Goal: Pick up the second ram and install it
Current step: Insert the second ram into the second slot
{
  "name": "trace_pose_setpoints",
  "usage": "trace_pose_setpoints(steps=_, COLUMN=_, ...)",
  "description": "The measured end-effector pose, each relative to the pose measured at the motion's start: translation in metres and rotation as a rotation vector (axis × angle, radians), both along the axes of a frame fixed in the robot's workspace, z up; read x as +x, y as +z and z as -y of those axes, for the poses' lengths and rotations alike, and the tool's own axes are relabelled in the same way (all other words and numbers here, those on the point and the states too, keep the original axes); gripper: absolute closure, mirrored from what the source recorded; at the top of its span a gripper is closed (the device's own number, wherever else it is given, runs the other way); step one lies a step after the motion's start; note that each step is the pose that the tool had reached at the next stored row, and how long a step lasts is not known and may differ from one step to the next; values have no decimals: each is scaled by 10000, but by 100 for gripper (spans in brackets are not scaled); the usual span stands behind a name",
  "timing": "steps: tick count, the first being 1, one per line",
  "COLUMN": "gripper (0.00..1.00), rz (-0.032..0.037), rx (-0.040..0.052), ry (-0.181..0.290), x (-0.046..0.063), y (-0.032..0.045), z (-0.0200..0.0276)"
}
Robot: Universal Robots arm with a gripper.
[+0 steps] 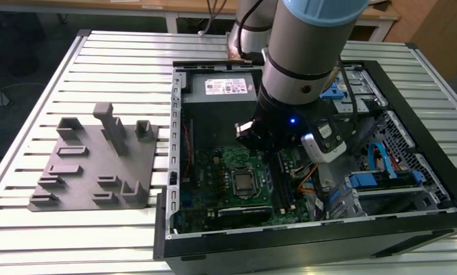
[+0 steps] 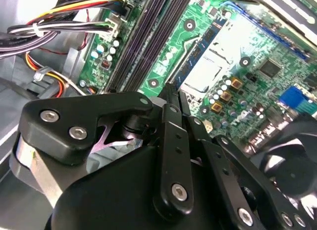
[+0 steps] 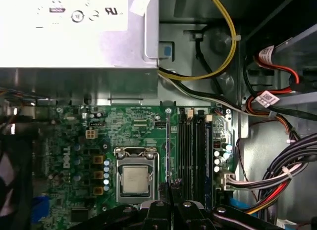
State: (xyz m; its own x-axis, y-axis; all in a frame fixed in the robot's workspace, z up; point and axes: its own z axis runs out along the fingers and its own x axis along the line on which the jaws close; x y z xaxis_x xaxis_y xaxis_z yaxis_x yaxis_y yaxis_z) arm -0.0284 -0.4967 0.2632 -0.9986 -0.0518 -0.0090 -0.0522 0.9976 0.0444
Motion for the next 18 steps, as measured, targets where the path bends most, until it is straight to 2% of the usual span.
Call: trace_pose_setpoints(steps=18, gripper=87, rz=1, rx=1, ry=-108, x=15, y=-325, z=1)
